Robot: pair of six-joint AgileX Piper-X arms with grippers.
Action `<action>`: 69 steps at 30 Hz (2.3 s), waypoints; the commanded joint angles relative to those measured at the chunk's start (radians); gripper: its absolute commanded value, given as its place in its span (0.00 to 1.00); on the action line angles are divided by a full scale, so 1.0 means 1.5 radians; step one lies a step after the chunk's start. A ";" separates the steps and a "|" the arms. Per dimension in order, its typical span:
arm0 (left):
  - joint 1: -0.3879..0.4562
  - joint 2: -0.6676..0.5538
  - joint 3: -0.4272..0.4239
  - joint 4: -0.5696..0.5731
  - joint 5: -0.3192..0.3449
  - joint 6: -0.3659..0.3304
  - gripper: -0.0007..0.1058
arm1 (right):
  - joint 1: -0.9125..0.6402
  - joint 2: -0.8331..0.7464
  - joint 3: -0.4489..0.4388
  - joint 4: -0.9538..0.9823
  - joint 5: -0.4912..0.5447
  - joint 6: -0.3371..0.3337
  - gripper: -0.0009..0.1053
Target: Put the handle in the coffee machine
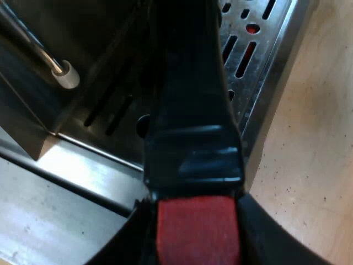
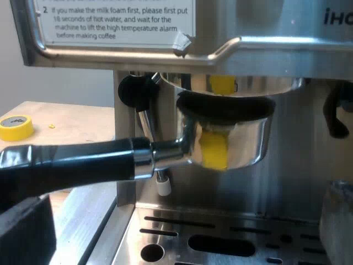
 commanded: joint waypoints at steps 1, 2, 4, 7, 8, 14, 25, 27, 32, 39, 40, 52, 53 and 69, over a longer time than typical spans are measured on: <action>-0.002 0.009 -0.010 -0.011 0.052 0.015 0.01 | -0.002 -0.003 -0.002 -0.010 0.004 -0.008 0.99; -0.002 0.012 -0.010 -0.011 0.053 0.017 0.01 | -0.002 -0.003 -0.002 -0.010 0.004 -0.008 0.99; -0.002 0.021 -0.010 -0.009 0.053 0.019 0.01 | -0.002 -0.003 -0.002 -0.010 0.004 -0.008 0.99; -0.002 0.034 -0.013 -0.007 0.053 0.027 0.01 | -0.002 -0.003 -0.002 -0.010 0.004 -0.008 0.99; -0.002 0.035 -0.014 -0.004 0.053 0.030 0.01 | -0.002 -0.003 -0.002 -0.010 0.004 -0.008 0.99; -0.002 0.066 -0.060 0.064 0.049 0.079 0.01 | -0.002 -0.003 -0.002 -0.010 0.004 -0.008 0.99; -0.002 0.082 -0.091 0.090 0.059 0.079 0.01 | -0.002 -0.003 -0.002 -0.010 0.004 -0.008 0.99; -0.002 0.082 -0.091 0.089 0.059 0.079 0.01 | -0.002 -0.003 -0.002 -0.010 0.004 -0.008 0.99; 0.000 0.082 -0.094 0.091 0.059 0.079 0.01 | -0.002 -0.003 -0.002 -0.010 0.004 -0.008 0.99; 0.000 0.082 -0.129 0.099 0.064 0.079 0.01 | -0.002 -0.003 -0.002 -0.010 0.004 -0.008 0.99; 0.000 0.082 -0.134 0.102 0.065 0.079 0.01 | -0.002 -0.003 -0.002 -0.010 0.004 -0.008 0.99; 0.000 0.076 -0.152 0.131 0.095 0.082 0.01 | -0.002 -0.003 -0.002 -0.009 0.004 -0.008 0.99; 0.000 0.076 -0.152 0.131 0.095 0.082 0.01 | -0.002 -0.003 -0.002 -0.009 0.004 -0.008 0.99; 0.000 0.036 -0.152 0.160 0.116 0.099 0.01 | -0.001 -0.003 -0.002 0.007 0.000 0.009 0.99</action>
